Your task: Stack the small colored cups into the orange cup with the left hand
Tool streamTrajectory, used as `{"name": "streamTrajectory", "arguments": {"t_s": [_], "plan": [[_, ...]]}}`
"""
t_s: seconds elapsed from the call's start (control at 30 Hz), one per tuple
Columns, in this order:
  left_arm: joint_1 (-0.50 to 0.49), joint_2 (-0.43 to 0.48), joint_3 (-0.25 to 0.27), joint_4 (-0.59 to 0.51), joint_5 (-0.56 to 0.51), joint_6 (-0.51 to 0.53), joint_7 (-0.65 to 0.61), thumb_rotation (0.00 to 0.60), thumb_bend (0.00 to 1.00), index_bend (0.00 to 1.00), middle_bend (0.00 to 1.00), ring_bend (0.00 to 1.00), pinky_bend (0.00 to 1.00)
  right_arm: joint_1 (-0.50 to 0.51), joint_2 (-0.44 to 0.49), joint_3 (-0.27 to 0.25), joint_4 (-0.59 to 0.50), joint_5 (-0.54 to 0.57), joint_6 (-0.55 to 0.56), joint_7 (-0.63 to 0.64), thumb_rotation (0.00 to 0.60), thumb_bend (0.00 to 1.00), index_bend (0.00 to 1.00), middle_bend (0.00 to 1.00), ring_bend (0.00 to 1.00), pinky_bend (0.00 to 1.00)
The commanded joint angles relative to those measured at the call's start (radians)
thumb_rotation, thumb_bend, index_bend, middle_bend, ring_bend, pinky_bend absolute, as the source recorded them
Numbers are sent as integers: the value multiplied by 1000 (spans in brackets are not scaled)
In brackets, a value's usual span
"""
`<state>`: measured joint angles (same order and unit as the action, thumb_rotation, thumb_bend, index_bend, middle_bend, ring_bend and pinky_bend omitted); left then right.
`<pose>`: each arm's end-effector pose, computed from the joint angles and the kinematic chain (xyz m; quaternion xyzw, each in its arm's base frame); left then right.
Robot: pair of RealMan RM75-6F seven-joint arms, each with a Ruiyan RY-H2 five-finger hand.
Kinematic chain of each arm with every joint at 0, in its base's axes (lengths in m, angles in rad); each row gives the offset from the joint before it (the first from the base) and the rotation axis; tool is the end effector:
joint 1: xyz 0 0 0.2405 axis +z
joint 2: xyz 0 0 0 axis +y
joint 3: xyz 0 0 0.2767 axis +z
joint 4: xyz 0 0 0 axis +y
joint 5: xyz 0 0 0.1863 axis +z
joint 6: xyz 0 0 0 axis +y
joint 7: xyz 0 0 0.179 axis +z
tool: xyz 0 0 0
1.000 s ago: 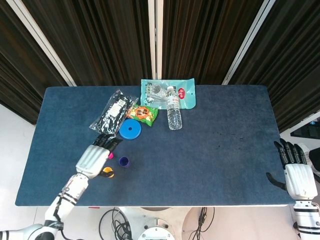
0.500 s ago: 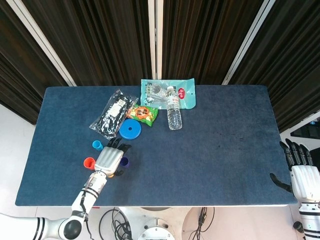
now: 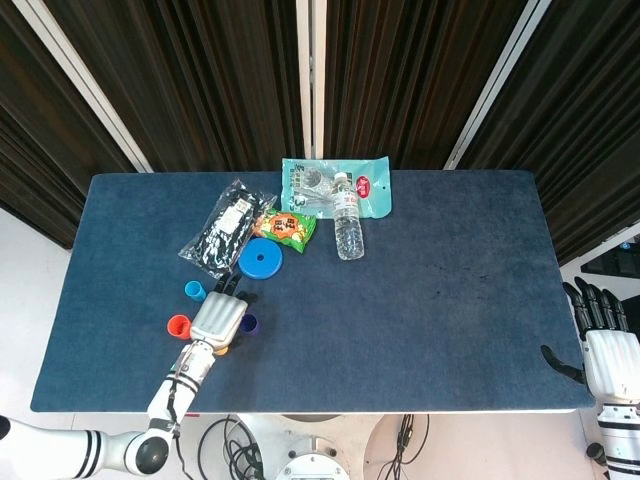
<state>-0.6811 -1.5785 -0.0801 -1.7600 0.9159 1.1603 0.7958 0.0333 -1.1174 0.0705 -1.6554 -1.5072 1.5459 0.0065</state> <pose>-0.1566 0.3220 -0.0227 -0.7691 -0.3591 -0.2839 0.4461 -0.3158 -0.2022 0.1996 0.5617 -0.3912 0.4142 0.5999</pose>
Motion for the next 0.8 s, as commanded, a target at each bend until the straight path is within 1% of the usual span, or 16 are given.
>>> {"name": "streamTrajectory", "arguments": {"t_s": [0.03,0.17,0.33,0.57,0.7,0.8], "plan": [[0,-7,4,15,5,-3,-14,600,194,329,365,0,8,1,-1,0,2,6,-8,1,600,142,0,0,0,0],[-1,-13,6,28,3,-10,-25,600,210,363,376,0,7,3,-1,-1,2,10,-18,1,600,142,0,0,0,0],[0,-27,4,45,5,-7,-39,600,235,413,418,23,7,5,1,-1,2,15,-26,2,600,143,0,0,0,0],[1,-33,1,52,-2,-12,-59,600,261,456,466,53,1,5,3,-1,5,24,-36,6,600,145,0,0,0,0],[5,-31,-3,40,16,3,-72,600,282,474,493,71,0,5,3,-1,6,22,-36,7,600,144,0,0,0,0],[17,-7,-14,-6,40,40,-83,600,283,475,503,81,0,4,5,0,6,17,-29,8,600,144,0,0,0,0]]}}
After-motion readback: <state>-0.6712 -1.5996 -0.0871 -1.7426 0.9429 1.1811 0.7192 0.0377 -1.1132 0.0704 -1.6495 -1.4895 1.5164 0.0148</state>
